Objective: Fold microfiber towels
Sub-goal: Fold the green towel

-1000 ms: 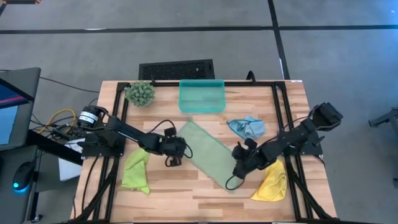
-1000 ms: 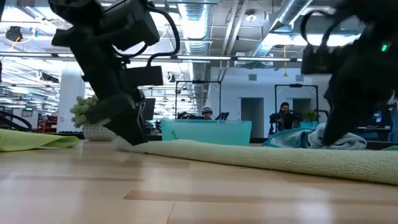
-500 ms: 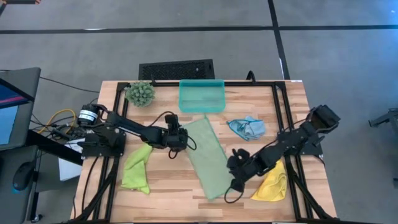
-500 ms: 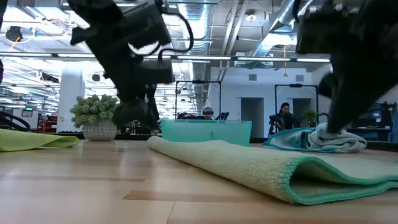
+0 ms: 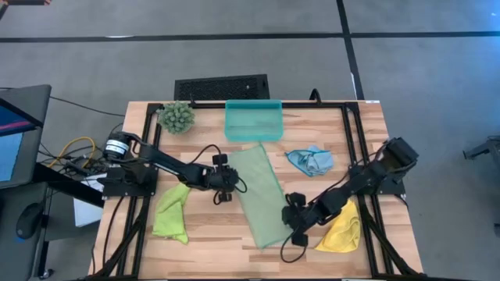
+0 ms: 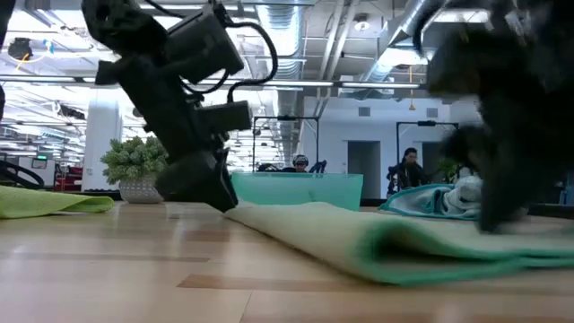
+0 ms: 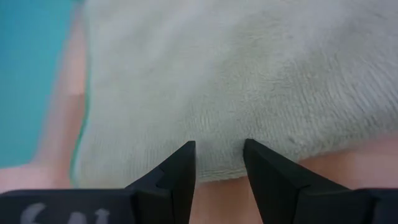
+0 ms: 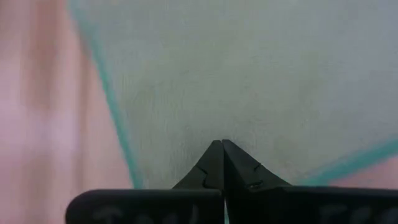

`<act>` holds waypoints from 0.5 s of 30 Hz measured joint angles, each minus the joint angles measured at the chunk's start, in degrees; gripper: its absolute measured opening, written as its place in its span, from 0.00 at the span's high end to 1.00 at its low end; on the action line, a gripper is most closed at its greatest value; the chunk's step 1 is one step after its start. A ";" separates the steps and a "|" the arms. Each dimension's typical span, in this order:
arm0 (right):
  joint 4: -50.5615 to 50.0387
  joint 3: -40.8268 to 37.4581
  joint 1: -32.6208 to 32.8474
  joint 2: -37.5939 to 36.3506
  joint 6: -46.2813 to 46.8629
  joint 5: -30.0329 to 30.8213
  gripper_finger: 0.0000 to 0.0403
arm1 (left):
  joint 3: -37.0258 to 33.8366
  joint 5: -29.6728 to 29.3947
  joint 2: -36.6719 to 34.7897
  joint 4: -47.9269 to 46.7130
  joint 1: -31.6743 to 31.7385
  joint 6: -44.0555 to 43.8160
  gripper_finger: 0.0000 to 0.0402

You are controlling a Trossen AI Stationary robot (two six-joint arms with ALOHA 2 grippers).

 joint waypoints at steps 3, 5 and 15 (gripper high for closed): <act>6.16 1.16 -0.67 4.20 -0.40 -7.38 0.96 | -0.01 -2.43 -0.23 0.09 0.39 2.78 0.67; 8.14 2.75 -0.81 6.15 -3.26 -10.57 0.96 | 0.33 -2.24 -0.77 0.22 0.44 5.70 0.67; 10.94 7.09 -0.24 2.49 -15.79 -4.78 0.97 | 1.27 3.32 -3.72 2.72 3.23 -0.91 0.67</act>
